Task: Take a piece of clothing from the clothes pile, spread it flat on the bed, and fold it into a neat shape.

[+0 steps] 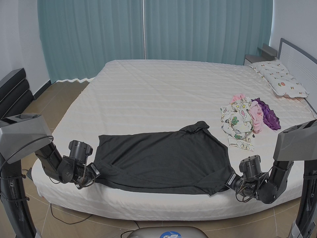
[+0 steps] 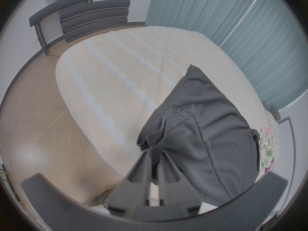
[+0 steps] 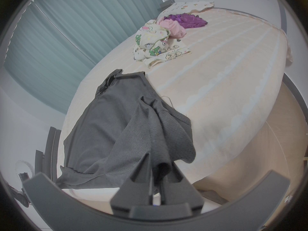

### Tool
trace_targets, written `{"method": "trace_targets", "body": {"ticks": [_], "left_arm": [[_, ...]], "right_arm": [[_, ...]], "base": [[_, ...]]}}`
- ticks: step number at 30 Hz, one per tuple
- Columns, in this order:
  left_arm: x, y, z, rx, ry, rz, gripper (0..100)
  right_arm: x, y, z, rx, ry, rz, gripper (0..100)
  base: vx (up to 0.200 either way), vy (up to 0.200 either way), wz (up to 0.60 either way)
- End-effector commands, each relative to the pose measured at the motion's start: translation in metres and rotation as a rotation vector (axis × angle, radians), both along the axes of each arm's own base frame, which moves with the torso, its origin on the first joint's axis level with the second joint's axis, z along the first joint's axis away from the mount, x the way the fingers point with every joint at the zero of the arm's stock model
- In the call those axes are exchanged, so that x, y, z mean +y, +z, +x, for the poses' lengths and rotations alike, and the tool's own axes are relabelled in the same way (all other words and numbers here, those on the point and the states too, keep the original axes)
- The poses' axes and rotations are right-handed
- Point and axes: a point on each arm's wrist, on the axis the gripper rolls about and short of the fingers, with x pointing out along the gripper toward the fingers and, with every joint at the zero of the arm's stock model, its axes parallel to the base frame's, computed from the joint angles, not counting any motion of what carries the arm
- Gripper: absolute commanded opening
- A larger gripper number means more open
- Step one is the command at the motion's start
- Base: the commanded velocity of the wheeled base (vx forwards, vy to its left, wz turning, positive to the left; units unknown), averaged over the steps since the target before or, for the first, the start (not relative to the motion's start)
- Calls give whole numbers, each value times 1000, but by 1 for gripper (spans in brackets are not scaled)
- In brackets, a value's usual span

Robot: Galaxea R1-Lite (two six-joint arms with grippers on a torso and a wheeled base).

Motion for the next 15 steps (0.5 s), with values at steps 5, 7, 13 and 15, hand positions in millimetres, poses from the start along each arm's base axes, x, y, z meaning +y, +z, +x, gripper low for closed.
{"method": "trace_targets", "body": {"ticks": [5, 7, 13, 15], "left_arm": [[4, -2, -1, 10, 12, 0, 100], [12, 2, 0, 0, 35, -2, 100], [29, 34, 2, -90, 85, -14, 100], [29, 40, 2, -96, 84, -14, 100]], "right_arm": [[-1, -5, -2, 21, 5, -2, 100], [-5, 3, -6, 8, 3, -12, 100], [-21, 40, -9, -104, -10, -23, 100], [-26, 46, -9, -120, -19, -28, 100]], "base": [[0, 0, 0], [0, 0, 0], [0, 0, 0], [0, 0, 0]]}}
